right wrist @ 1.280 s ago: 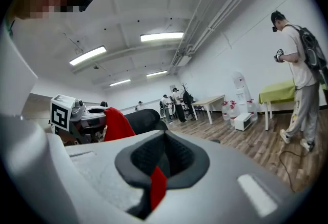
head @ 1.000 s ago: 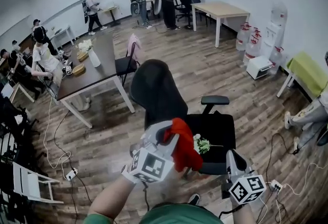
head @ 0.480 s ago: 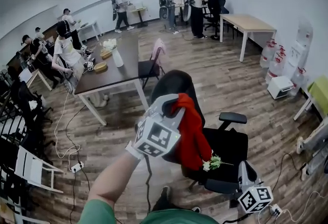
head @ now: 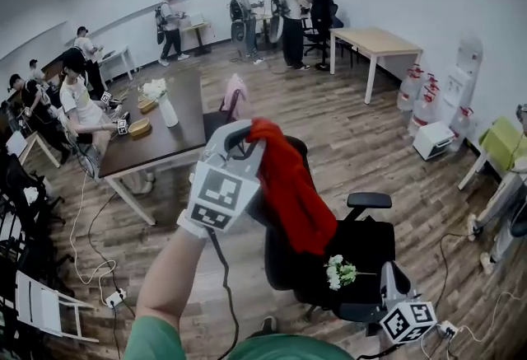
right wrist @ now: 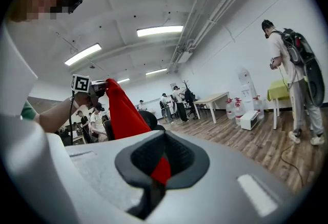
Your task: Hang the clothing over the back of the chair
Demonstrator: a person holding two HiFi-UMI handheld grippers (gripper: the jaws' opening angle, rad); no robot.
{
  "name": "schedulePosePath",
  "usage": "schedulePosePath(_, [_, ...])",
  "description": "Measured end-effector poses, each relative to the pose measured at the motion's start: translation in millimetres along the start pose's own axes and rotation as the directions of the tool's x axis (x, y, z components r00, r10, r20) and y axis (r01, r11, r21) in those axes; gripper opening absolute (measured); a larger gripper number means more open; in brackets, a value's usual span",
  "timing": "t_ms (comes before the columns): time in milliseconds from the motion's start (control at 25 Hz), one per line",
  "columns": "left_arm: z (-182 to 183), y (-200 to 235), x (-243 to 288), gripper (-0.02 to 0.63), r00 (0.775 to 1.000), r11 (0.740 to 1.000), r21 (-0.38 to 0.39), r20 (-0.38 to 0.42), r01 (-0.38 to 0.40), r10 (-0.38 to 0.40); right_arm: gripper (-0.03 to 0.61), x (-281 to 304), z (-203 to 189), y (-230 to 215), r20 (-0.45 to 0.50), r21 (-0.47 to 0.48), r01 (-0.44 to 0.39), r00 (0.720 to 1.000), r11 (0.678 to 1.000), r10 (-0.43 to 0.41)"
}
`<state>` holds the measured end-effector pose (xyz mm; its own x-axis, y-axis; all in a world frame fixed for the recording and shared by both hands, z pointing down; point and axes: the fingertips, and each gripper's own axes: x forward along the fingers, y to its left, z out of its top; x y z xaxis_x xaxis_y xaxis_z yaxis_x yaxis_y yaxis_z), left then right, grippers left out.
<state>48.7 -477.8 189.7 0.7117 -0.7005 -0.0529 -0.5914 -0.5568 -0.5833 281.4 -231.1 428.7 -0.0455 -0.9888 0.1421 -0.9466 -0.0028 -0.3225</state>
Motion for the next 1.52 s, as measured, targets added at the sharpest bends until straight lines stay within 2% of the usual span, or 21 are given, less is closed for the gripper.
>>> schedulePosePath(240, [-55.3, 79.0, -8.6, 0.041, 0.999, 0.997, -0.07, -0.007, -0.043, 0.043, -0.006, 44.9, 0.2, 26.1, 0.029, 0.001, 0.038, 0.999, 0.999, -0.038])
schedulePosePath(440, [-106.7, 138.1, -40.6, 0.041, 0.996, 0.986, -0.141, -0.03, -0.092, 0.088, -0.006, 86.6, -4.4, 61.5, 0.035, 0.002, 0.022, 0.999, 1.0, -0.022])
schedulePosePath(560, [-144.3, 166.4, -61.0, 0.041, 0.99, 0.976, -0.173, -0.068, -0.131, 0.121, -0.006, 108.8, -8.0, 81.1, 0.02, -0.006, 0.005, 1.0, 1.0, -0.005])
schedulePosePath(680, [-189.7, 177.3, -75.5, 0.041, 0.983, 0.964, -0.215, -0.127, -0.157, 0.132, -0.006, 125.6, -13.3, 95.8, -0.005, -0.018, -0.015, 1.0, 1.0, 0.015])
schedulePosePath(800, [-241.0, 163.4, -83.5, 0.041, 0.977, 0.953, -0.265, -0.191, -0.146, 0.096, -0.006, 136.3, -14.2, 105.2, -0.023, -0.033, -0.028, 0.999, 0.999, 0.027])
schedulePosePath(960, [-305.0, 121.0, -95.2, 0.044, 0.965, 0.94, -0.319, -0.259, -0.122, 0.038, -0.006, 144.3, -13.5, 114.8, -0.046, -0.054, -0.037, 0.998, 0.998, 0.035])
schedulePosePath(1200, [-359.2, 59.0, -104.5, 0.058, 0.955, 0.873, -0.473, -0.294, -0.119, -0.03, -0.006, 138.6, -23.6, 100.9, -0.098, -0.057, -0.002, 0.995, 0.998, -0.004])
schedulePosePath(1240, [-367.0, 46.3, -105.1, 0.076, 0.951, 0.865, -0.489, -0.306, -0.112, -0.05, -0.006, 137.7, -27.2, 97.4, -0.11, -0.053, 0.003, 0.994, 0.999, -0.009])
schedulePosePath(1400, [-387.7, -2.9, -113.3, 0.266, 0.926, 0.828, -0.554, -0.35, -0.084, -0.14, -0.006, 133.2, -36.2, 89.2, -0.141, -0.04, -0.005, 0.99, 0.999, 0.0])
schedulePosePath(1520, [-383.3, -29.9, -122.5, 0.318, 0.916, 0.808, -0.584, -0.363, -0.08, -0.171, -0.006, 127.8, -31.8, 83.8, -0.139, -0.038, -0.033, 0.99, 0.999, 0.027])
